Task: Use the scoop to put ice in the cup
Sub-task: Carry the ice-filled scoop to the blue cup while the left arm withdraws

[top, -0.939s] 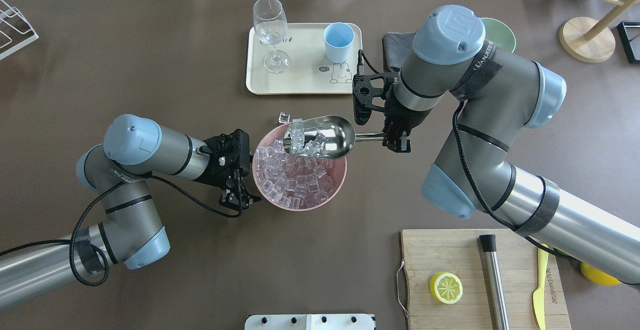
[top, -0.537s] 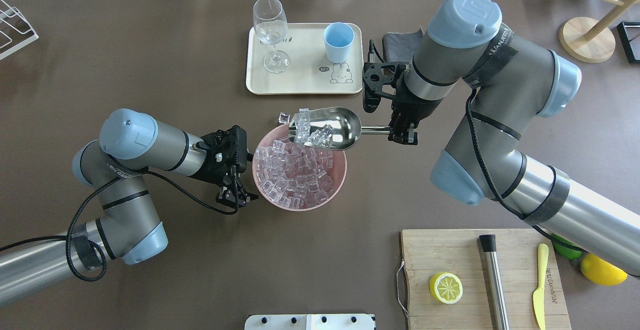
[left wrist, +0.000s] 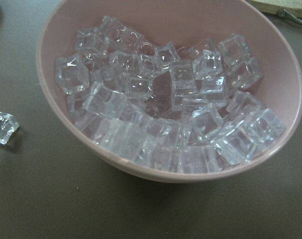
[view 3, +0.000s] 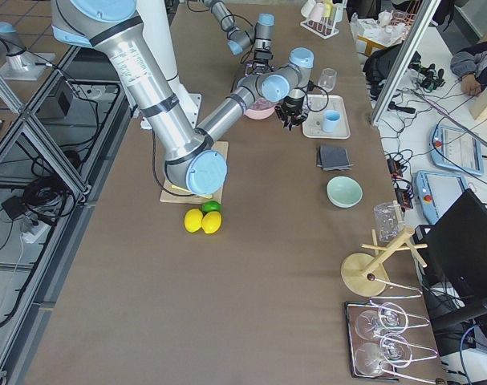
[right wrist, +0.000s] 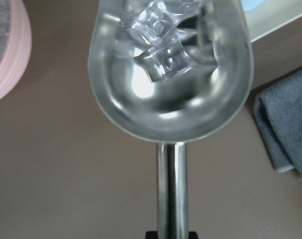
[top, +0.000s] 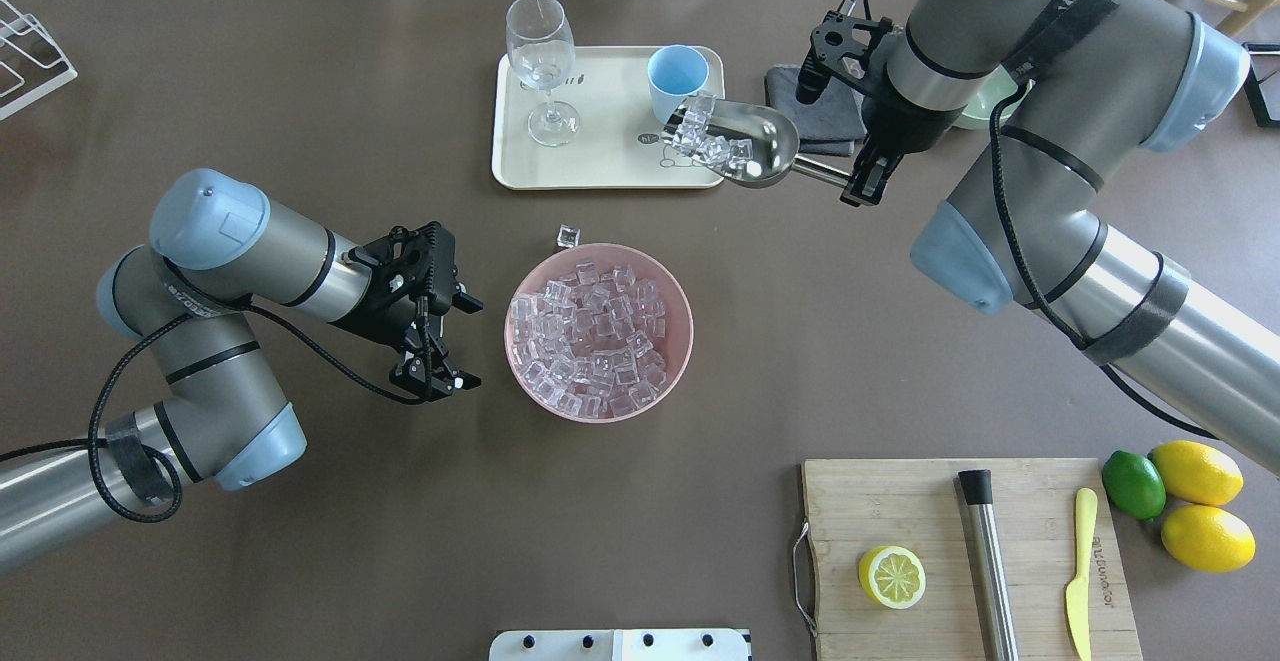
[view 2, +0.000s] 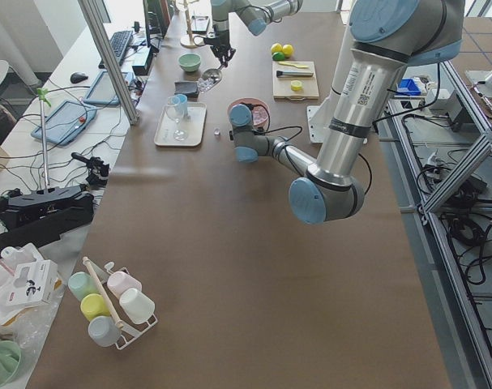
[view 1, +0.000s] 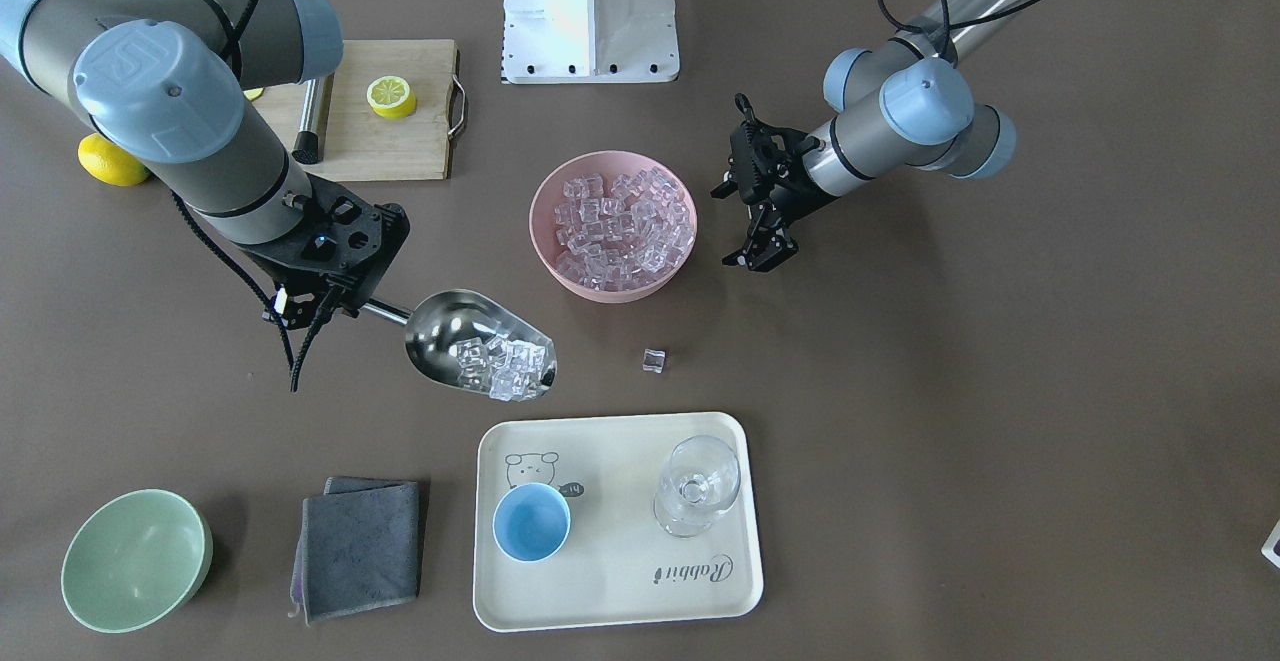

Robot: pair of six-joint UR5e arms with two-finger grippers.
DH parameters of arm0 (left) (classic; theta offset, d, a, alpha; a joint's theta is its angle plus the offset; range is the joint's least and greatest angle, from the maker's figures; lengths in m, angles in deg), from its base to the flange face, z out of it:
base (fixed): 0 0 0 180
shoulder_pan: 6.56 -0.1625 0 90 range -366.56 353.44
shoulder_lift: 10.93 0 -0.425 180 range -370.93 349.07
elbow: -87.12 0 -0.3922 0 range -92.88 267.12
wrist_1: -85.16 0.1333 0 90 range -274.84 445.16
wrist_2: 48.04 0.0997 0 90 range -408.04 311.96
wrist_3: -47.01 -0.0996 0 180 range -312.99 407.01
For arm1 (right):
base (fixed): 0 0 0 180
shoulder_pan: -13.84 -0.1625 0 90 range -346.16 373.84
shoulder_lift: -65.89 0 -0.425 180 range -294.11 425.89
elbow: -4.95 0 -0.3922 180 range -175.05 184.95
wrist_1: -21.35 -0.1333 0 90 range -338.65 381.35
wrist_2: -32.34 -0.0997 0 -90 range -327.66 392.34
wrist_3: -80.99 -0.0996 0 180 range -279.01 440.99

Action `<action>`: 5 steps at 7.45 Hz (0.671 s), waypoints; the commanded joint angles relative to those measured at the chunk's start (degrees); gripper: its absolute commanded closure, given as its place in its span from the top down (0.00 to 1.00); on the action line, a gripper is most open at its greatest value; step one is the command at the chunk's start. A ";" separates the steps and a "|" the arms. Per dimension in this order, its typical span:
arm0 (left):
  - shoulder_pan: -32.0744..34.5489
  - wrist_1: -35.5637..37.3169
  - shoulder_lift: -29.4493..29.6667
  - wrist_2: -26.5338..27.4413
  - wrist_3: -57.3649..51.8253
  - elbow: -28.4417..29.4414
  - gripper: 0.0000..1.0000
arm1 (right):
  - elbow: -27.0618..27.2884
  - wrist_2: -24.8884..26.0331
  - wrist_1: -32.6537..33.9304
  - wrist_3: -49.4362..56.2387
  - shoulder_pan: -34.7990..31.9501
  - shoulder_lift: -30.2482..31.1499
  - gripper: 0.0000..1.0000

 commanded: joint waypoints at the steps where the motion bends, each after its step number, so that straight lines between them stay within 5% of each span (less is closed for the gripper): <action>1: 2.40 11.79 -0.17 -4.09 -0.47 -6.33 0.99 | -4.89 0.07 0.41 -6.15 -3.45 -0.58 0.00; 3: 2.76 24.80 -0.08 -3.67 -4.50 -12.93 0.99 | -7.97 1.03 2.76 -6.68 -4.17 -3.82 0.00; 5: 4.07 29.15 -0.17 -3.58 -4.17 -13.93 0.99 | -10.95 3.05 5.85 -5.37 -4.17 -7.86 0.00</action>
